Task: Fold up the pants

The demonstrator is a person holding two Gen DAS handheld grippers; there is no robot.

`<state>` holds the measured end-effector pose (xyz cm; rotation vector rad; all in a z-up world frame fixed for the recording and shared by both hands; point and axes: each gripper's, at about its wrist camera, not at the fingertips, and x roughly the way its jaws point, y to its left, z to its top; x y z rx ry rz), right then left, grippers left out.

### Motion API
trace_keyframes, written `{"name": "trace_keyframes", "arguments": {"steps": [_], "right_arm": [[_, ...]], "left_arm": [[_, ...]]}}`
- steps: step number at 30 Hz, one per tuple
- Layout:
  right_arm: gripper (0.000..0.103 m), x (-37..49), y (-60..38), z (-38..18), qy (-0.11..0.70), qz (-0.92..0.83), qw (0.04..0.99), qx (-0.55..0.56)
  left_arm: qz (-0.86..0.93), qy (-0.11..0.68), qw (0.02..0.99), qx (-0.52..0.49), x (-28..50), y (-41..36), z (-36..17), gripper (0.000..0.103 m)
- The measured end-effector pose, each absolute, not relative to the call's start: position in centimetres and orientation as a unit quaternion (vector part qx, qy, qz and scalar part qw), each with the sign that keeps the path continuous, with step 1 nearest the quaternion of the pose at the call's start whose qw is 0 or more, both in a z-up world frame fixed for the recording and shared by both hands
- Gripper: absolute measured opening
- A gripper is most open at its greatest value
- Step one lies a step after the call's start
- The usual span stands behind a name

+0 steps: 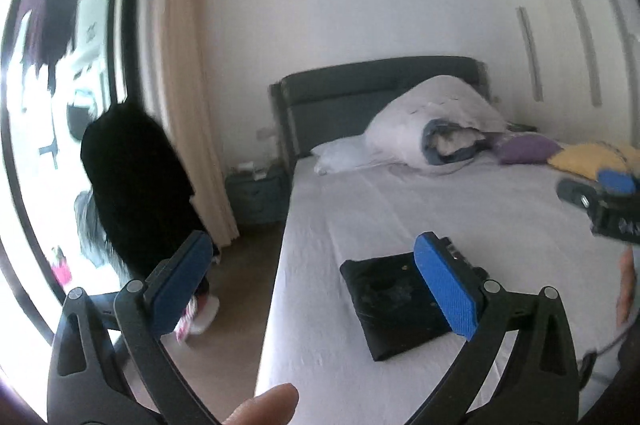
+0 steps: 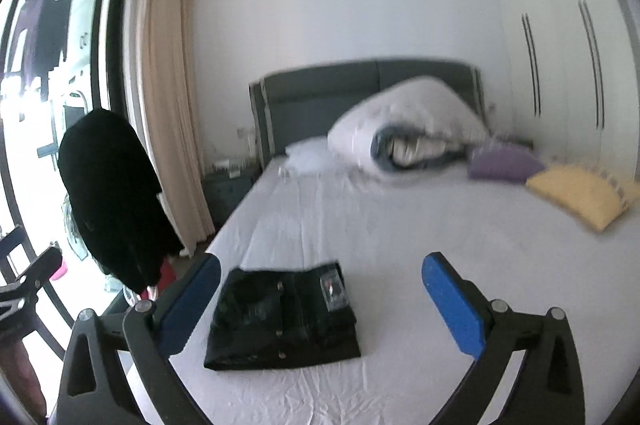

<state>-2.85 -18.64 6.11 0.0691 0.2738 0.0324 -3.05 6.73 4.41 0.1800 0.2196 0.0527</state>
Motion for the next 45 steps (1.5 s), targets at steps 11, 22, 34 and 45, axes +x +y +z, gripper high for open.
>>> {"name": "trace_keyframes", "arguments": {"steps": [11, 22, 34, 45], "right_arm": [[0.103, -9.0, -16.3, 11.1, 0.108, 0.019, 0.994, 0.002], [0.103, -6.9, -15.9, 7.5, 0.206, -0.009, 0.978, 0.013], [0.103, -5.5, -15.1, 4.0, 0.272, -0.008, 0.962, 0.007], [0.103, -5.0, -14.9, 3.1, 0.292, -0.005, 0.956, 0.007]], "left_arm": [[0.019, 0.156, 0.985, 0.066, -9.5, 6.0, 9.0, 0.103], [-0.008, 0.302, 0.953, -0.001, -5.0, 6.3, 2.5, 0.103], [-0.005, 0.353, 0.936, -0.006, -0.4, 5.6, -3.1, 0.103], [-0.007, 0.370, 0.929, -0.008, 0.9, 5.2, -4.8, 0.103]]}}
